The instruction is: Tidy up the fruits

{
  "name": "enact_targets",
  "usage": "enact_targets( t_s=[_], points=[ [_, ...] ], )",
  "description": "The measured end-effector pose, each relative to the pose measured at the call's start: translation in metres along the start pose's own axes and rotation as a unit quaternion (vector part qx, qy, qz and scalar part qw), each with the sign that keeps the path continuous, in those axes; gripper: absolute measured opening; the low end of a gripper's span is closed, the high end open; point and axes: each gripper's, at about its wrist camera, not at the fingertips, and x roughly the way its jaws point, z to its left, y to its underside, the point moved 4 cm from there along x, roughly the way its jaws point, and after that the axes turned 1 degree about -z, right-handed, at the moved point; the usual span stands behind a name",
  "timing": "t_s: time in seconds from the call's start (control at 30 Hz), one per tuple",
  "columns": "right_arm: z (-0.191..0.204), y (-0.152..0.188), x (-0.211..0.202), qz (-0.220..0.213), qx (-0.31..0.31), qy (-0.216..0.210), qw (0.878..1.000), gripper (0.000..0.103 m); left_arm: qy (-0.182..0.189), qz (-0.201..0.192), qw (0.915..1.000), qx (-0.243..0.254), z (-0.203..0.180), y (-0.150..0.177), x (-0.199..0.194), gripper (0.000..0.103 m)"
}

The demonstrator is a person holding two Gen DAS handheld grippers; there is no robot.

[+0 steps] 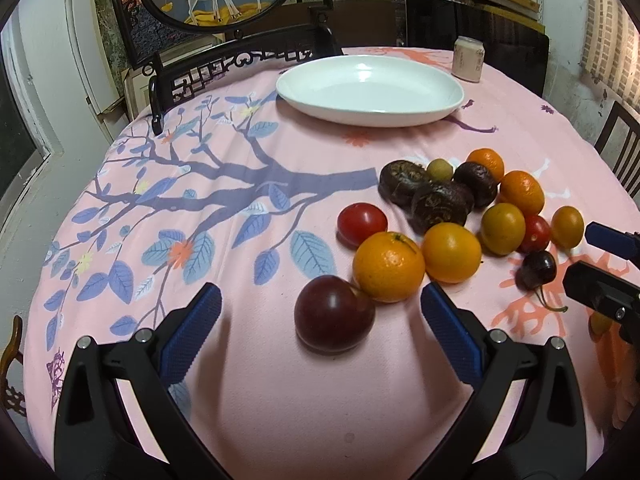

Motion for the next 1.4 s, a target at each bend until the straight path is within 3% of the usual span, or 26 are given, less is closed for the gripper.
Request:
enact_targets(
  t_s=[0.6,1.17,1.4],
  points=[
    [0.0007,0.0004,-0.0007,-0.001,-0.003,0.002,1.000,0.102,0.001,-0.019,0.9998,0.002,-0.0008,-0.0031,-0.0097,0.101],
    [0.0015,-0.0003,-0.0008,-0.002,-0.005,-0.001,1.000,0.102,0.021,-0.019,0.9996,0.001,-0.0027,-0.0038,-0.0107,0.101],
    [0.0045,0.0010,0.0003,0.002,-0.011,-0.001,1.000,0.102,0.032,-0.002,0.9995,-0.004,-0.0018,-0.0023,-0.0049,0.101]
  ],
)
